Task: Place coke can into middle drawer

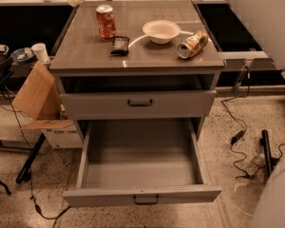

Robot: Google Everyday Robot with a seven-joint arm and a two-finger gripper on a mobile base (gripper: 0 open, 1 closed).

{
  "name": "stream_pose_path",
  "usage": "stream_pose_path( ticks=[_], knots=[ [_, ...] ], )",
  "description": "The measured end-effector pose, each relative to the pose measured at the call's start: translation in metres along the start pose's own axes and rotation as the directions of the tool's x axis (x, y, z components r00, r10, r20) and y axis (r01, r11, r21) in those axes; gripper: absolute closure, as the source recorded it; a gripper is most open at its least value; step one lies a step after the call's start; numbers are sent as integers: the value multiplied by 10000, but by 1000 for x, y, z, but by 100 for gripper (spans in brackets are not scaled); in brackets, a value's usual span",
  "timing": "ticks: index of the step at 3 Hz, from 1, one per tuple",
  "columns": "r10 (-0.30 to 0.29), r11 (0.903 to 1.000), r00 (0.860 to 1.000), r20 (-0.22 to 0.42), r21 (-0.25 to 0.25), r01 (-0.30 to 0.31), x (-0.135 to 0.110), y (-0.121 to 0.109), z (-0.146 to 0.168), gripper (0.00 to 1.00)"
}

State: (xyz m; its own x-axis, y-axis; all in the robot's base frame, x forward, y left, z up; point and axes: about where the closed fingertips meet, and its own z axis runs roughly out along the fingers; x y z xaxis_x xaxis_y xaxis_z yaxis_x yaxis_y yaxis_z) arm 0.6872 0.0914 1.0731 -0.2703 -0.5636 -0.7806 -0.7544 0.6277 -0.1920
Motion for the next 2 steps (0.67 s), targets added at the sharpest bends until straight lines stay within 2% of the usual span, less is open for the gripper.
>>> stream_pose_path(
  ticks=[1,2],
  knots=[
    [830,9953,9965,78,492,-832,7,-19,49,0],
    [1976,9719,9801,181,1266,-1983,16,-51,116,0]
  ],
)
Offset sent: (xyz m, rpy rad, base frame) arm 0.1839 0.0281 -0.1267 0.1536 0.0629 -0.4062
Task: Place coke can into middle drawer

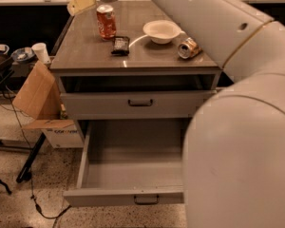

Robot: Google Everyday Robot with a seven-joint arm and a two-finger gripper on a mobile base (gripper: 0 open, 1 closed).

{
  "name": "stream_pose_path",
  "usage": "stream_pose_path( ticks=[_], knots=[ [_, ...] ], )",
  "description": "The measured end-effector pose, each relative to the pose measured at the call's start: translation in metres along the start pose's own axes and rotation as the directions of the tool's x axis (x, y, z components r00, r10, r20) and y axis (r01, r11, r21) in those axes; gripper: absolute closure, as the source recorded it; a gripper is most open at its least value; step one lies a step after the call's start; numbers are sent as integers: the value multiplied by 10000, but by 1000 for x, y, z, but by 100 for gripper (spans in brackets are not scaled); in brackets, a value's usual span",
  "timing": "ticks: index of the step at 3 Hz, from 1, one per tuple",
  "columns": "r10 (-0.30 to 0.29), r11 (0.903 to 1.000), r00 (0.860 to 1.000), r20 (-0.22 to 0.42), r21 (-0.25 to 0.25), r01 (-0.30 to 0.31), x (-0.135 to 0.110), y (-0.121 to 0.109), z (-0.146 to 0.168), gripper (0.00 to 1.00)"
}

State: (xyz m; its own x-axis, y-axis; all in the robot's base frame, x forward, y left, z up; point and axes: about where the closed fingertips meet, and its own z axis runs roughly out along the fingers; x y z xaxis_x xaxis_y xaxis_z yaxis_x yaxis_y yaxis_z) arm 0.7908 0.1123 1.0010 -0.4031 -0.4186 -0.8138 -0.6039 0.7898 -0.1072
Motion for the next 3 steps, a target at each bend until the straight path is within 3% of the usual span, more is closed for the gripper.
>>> stream_pose_path(
  ticks=[1,3],
  knots=[
    [1073,9886,9936,-356,1096,-1028,15,-29,62,0],
    [2000,9497,9751,-959,2637,-1689,39,-69,133,0]
  ],
)
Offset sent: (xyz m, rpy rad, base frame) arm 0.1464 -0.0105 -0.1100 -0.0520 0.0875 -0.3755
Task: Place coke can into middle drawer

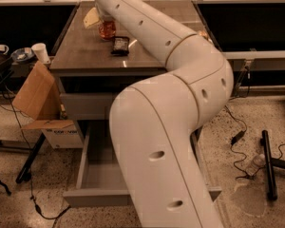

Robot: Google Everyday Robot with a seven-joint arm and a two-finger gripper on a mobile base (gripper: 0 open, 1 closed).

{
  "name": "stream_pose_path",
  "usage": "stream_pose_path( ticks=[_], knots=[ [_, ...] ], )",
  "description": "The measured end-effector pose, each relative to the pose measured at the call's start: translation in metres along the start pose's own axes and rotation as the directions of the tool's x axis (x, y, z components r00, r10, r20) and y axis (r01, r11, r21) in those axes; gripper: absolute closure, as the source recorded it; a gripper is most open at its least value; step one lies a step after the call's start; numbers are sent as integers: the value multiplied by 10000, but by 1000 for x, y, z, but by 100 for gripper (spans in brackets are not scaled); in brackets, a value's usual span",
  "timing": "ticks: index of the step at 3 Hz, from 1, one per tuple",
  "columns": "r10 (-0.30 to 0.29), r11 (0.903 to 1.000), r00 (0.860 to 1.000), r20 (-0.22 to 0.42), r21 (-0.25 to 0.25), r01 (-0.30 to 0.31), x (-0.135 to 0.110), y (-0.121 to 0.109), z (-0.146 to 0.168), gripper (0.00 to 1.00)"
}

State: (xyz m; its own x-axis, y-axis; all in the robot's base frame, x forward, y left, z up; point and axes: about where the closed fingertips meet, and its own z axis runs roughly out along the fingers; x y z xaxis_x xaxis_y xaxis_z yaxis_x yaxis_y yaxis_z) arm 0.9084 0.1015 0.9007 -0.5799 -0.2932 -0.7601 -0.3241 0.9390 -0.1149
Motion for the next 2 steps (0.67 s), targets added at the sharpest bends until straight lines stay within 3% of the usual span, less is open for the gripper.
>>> stream_pose_path(
  ticks=[1,2],
  knots=[
    [296,9993,9995,-59,248,-294,-1,-4,19,0],
    [647,9978,9979,55,158,-647,-4,-5,32,0]
  ],
)
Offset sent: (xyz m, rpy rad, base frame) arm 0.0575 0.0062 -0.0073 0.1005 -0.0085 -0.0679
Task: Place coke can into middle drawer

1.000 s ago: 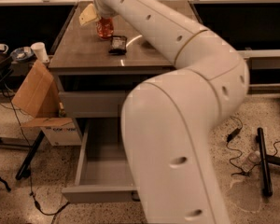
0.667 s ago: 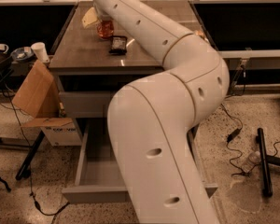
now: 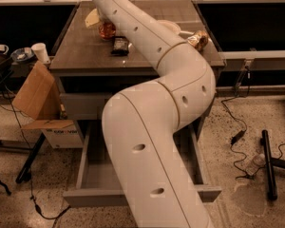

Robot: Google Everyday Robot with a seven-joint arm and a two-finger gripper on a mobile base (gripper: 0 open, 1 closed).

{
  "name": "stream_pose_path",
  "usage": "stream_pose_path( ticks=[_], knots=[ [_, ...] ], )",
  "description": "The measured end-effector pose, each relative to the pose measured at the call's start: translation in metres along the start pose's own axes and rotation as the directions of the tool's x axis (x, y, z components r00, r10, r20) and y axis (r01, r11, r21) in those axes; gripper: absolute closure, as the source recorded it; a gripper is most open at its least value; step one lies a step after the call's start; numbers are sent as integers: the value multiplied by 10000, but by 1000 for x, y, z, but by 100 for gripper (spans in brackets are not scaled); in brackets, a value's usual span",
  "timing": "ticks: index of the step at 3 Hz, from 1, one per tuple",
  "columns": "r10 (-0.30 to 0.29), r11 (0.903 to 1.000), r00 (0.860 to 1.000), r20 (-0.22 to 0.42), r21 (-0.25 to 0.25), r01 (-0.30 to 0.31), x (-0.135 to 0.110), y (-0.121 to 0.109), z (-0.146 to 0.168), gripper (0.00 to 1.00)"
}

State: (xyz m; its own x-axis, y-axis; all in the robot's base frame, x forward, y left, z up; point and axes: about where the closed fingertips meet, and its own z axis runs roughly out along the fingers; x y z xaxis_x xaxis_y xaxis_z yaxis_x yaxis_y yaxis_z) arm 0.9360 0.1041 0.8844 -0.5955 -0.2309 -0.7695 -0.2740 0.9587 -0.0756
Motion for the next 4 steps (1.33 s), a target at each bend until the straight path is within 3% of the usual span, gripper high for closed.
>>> stream_pose_path(
  ticks=[2,3,4],
  knots=[
    [443,9948,9952,870,-957,-359,-18,6,8,48],
    [548,9868,9892,1357,-1584,-330,-22,-4,-12,71],
    [553,9772,9782,2002,-2119,-119,-24,-22,-62,94]
  ],
)
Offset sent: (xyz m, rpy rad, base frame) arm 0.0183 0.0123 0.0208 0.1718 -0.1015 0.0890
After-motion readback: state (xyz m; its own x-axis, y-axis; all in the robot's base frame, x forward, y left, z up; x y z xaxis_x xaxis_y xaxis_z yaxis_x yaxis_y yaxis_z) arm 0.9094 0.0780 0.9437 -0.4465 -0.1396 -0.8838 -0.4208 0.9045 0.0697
